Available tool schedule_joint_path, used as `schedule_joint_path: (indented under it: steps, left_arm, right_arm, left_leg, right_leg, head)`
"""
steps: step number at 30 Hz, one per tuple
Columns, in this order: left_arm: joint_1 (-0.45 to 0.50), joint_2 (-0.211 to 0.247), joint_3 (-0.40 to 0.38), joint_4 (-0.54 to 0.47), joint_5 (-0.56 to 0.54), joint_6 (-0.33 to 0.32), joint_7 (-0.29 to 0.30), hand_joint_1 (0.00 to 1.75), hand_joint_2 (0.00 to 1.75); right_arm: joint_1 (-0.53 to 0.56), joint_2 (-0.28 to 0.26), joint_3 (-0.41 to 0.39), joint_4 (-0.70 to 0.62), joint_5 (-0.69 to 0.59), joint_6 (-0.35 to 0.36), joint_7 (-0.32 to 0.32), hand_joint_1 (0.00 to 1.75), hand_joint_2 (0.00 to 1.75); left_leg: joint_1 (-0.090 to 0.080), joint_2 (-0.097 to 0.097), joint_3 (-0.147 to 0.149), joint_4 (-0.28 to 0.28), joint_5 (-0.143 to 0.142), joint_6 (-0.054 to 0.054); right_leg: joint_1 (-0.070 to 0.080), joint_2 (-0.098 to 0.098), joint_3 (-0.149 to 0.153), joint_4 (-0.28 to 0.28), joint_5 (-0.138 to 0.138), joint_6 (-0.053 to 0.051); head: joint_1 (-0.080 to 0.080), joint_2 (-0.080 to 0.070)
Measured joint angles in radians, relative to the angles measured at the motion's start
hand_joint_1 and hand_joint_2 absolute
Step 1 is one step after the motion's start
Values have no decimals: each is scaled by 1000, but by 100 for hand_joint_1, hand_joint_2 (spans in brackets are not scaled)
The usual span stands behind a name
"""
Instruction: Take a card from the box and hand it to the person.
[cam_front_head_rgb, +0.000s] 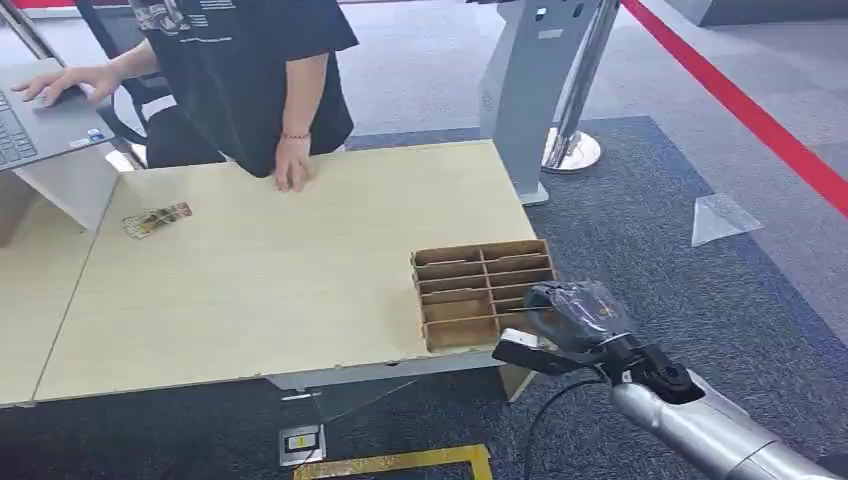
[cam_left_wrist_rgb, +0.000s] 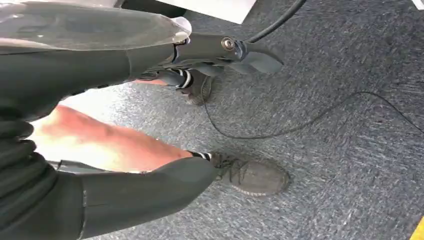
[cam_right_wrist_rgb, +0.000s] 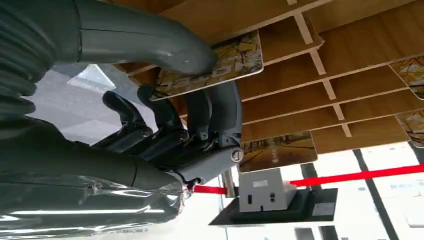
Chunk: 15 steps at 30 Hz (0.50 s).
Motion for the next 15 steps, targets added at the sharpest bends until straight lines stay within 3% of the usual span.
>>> schedule_joint_path:
  steps: [3, 15]
  left_arm:
    - [0, 0, -3, 0, 8, 0, 1, 0, 175]
    - [1, 5, -24, 0, 48, 3, -15, 0, 175]
  right_arm:
    - [-13, -10, 2, -1, -1, 22, -3, 173, 175]
    - [-100, -111, 15, -124, -58, 235, -11, 175, 175]
  left_leg:
    - [0, 0, 0, 0, 0, 0]
    - [0, 0, 0, 1, 0, 0]
  right_leg:
    - [0, 0, 0, 0, 0, 0]
    - [0, 0, 0, 0, 0, 0]
  head:
    - [0, 0]
    - [0, 0]
